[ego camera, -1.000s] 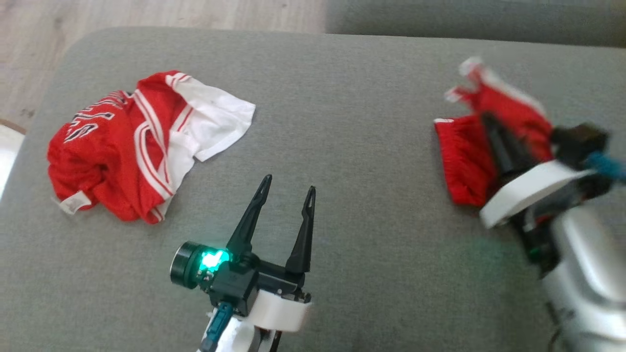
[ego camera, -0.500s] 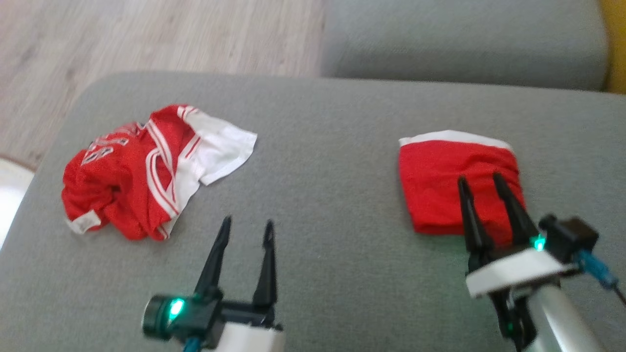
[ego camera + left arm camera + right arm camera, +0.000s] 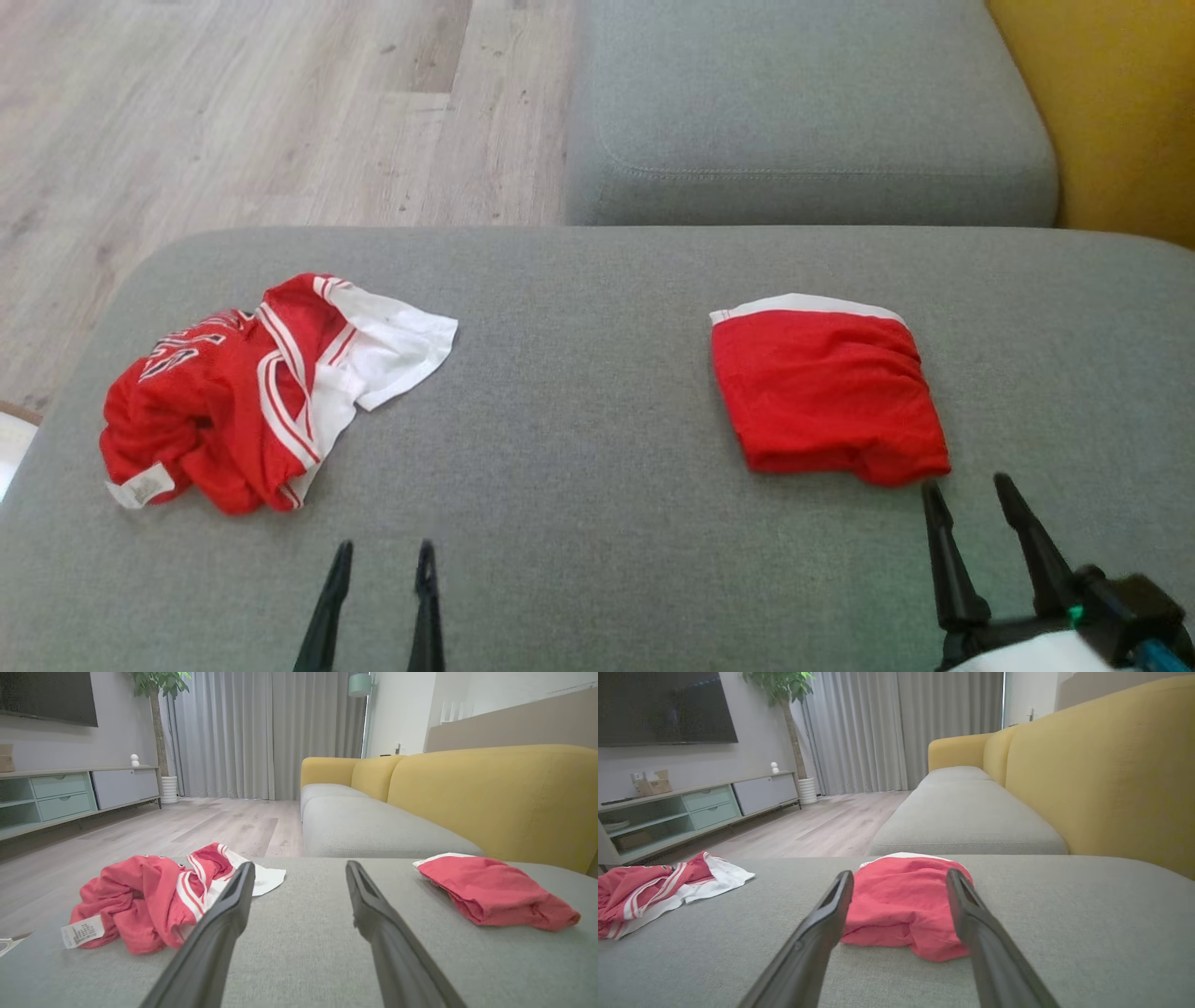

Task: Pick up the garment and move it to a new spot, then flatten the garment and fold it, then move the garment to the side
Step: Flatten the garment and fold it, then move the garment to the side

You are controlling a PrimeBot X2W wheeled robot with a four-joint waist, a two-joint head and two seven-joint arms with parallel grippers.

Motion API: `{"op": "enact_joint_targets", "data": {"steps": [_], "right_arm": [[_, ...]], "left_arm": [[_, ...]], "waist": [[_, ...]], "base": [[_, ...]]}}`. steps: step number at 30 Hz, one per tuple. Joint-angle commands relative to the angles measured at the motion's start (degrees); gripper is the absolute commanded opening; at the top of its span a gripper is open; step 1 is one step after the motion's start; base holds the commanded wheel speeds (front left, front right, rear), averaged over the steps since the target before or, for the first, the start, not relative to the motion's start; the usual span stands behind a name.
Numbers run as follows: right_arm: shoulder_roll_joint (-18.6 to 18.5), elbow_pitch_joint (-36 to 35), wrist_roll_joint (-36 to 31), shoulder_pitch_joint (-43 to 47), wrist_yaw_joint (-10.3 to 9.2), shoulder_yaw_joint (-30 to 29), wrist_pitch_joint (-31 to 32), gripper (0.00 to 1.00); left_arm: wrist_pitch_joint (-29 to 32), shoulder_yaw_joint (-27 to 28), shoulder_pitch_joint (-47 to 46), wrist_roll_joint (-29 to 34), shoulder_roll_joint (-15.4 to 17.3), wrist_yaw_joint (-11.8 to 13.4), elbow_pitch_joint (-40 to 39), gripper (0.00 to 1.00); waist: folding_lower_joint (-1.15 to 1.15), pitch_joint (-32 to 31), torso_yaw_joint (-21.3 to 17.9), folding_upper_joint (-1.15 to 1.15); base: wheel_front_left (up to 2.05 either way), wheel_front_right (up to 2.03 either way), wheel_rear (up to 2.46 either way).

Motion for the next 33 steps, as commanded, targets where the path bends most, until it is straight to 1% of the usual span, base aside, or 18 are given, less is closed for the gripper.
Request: {"op": "enact_joint_targets", "data": {"steps": [1, 6, 10, 17, 33], "right_arm": [[0.2, -1.9, -0.5, -1.3, 0.22, 0.1, -0.7, 1.0], [1.7, -1.3, -1.6, 0.4, 0.22, -1.3, -0.7, 1.0], [2.2, -1.1, -1.9, 0.7, 0.22, -1.3, -0.7, 1.0], [2.4, -0.8, -2.2, 0.9, 0.22, -1.2, -0.7, 1.0], [2.4, 0.3, -1.7, 0.6, 0.22, -0.3, -0.7, 1.0]], "left_arm": [[-0.3, 2.6, -1.2, 0.8, -0.2, -0.4, -2.3, 1.0], [-0.3, 4.1, 0.1, 2.6, -0.4, -1.1, -2.3, 1.0], [-0.3, 4.5, -0.5, 3.5, -0.6, -1.3, -2.1, 1.0], [-0.3, 4.5, -1.1, 4.4, -0.9, -1.8, -2.0, 1.0], [-0.3, 4.1, -2.3, 4.7, -1.3, -2.0, -1.1, 1.0]], "waist": [[0.01, -0.3, -0.1, 0.0], [0.01, -0.9, -0.2, 0.0], [0.01, -1.0, -0.5, 0.0], [0.01, -1.0, -1.0, 0.0], [0.01, -0.6, -2.7, 0.0]], "base": [[0.0, 0.0, 0.0], [0.0, 0.0, 0.0], [0.0, 0.0, 0.0], [0.0, 0.0, 0.0], [0.0, 0.0, 0.0]]}}
